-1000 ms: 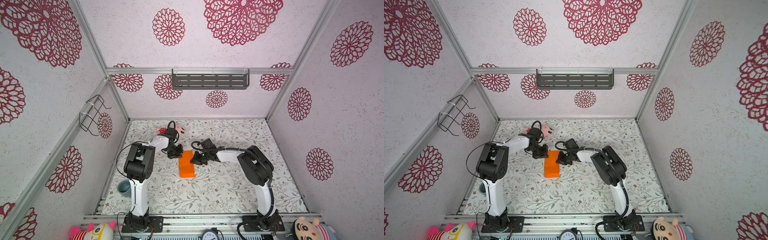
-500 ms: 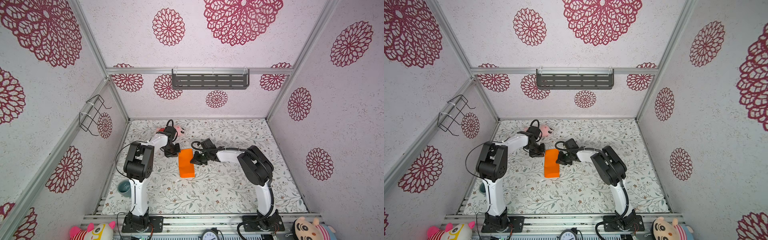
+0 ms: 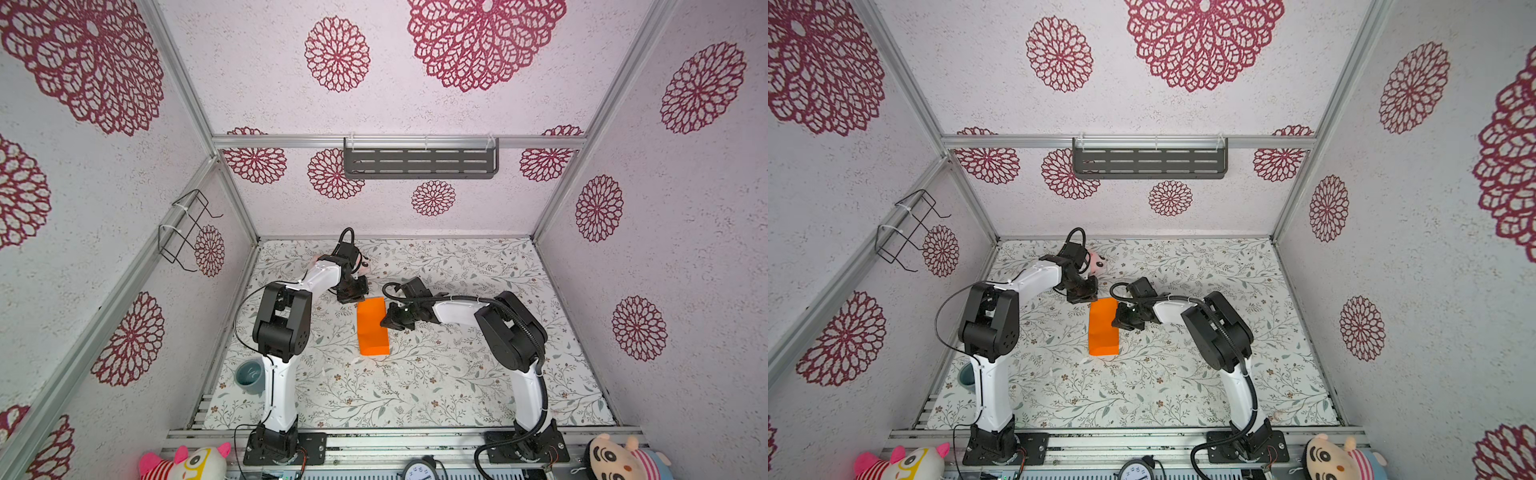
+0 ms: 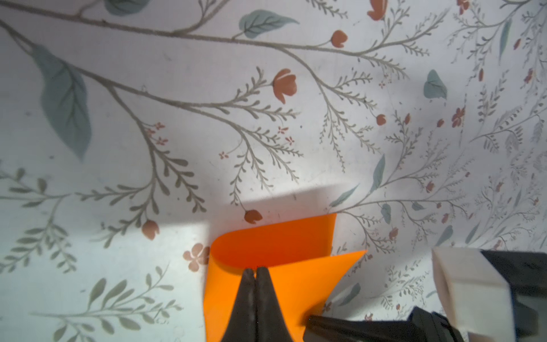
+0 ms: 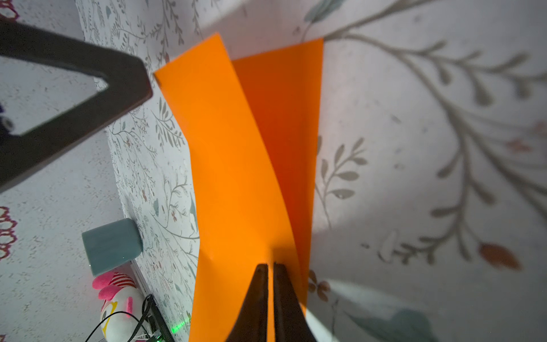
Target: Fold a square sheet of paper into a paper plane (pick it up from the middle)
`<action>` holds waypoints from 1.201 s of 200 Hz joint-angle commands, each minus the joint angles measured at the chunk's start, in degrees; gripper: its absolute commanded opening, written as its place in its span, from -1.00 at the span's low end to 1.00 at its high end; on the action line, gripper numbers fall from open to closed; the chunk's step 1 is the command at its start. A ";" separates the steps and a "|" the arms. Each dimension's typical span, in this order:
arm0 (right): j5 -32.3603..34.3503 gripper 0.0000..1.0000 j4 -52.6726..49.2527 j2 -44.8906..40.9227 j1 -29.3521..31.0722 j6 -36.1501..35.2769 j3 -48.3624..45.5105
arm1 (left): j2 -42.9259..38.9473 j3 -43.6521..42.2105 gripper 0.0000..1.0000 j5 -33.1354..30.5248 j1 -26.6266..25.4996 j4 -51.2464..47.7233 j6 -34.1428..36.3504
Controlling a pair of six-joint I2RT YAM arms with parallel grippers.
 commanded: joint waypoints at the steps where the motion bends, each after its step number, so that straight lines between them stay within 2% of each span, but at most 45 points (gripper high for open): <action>1: 8.38 -0.77 -10.79 3.48 0.26 -1.28 -3.31 | 2.15 1.29 -0.95 -2.41 0.02 -2.85 1.17; 45: 8.47 -0.76 -10.85 3.40 0.24 -1.28 -3.31 | 3.90 2.45 -0.95 -4.06 0.17 -4.82 2.14; 90: 9.04 -0.76 -11.14 3.30 0.24 -1.36 -3.40 | 4.47 3.10 -0.95 -12.22 0.43 -8.05 2.89; 105: 9.06 -0.76 -11.15 3.23 0.28 -1.28 -3.56 | 2.94 2.97 -0.95 -13.12 0.37 -8.72 3.04; 135: 9.18 -0.76 -11.05 3.22 0.24 -1.28 -3.52 | -3.91 0.16 -0.94 -8.25 -0.05 -6.92 1.92; 162: 9.06 -0.76 -10.66 3.11 0.33 -1.11 -3.75 | -11.80 -7.29 -0.93 0.03 -1.12 -1.77 -2.07; 187: 9.12 -0.77 -10.22 3.17 0.33 -0.93 -4.02 | -15.49 -14.33 -0.93 4.59 -2.84 1.25 -5.90; 219: 9.08 -0.77 -10.16 3.22 0.33 -1.01 -4.34 | -16.70 -19.90 -0.93 5.84 -5.21 0.82 -7.32; 240: 9.07 -0.77 -9.99 3.31 0.33 -1.11 -4.32 | -16.61 -22.24 -0.94 4.37 -5.88 -0.28 -7.52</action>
